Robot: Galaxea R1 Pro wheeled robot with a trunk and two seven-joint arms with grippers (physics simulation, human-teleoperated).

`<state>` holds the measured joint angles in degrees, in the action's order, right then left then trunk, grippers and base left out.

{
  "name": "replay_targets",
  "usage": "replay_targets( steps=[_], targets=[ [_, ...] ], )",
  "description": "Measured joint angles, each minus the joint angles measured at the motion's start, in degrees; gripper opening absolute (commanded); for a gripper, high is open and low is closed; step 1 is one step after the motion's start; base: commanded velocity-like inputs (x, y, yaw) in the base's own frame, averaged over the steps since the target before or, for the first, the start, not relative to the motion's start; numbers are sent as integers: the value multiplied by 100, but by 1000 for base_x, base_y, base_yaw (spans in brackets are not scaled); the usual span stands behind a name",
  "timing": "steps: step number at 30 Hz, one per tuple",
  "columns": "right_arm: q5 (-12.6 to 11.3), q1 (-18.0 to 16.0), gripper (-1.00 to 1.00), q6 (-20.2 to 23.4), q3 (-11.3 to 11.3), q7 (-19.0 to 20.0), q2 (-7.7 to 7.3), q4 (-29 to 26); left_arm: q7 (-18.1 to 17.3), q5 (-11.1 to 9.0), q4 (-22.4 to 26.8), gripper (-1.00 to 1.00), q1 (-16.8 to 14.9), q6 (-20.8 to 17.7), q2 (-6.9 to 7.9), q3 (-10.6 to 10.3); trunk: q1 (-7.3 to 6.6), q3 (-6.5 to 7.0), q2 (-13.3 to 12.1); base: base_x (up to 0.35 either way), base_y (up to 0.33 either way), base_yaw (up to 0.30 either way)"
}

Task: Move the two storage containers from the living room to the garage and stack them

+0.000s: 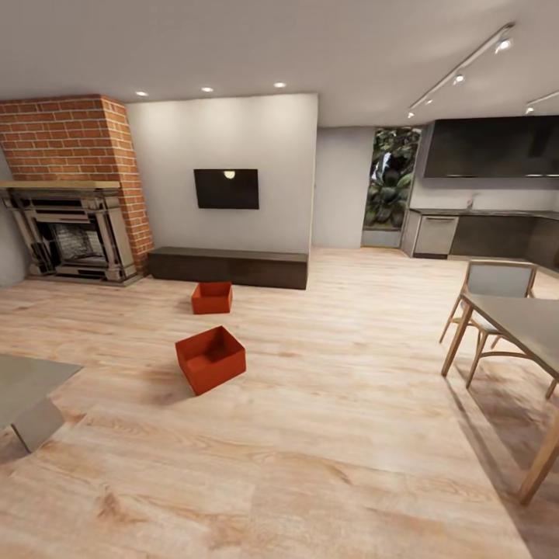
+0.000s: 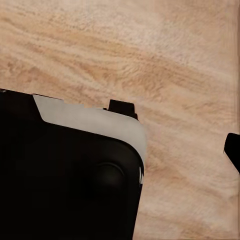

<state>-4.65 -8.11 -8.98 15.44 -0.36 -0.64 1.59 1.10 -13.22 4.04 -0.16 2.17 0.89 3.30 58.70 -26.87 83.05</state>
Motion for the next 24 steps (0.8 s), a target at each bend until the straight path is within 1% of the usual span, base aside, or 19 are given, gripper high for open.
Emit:
replay_targets(
  steps=[24],
  targets=[
    [-3, -1, 100, 0, -1, 9, 0, 0, -1, 0, 0, 100, 0, 0, 0, 0, 0, 0, 0, 323, 0, 0]
  ],
)
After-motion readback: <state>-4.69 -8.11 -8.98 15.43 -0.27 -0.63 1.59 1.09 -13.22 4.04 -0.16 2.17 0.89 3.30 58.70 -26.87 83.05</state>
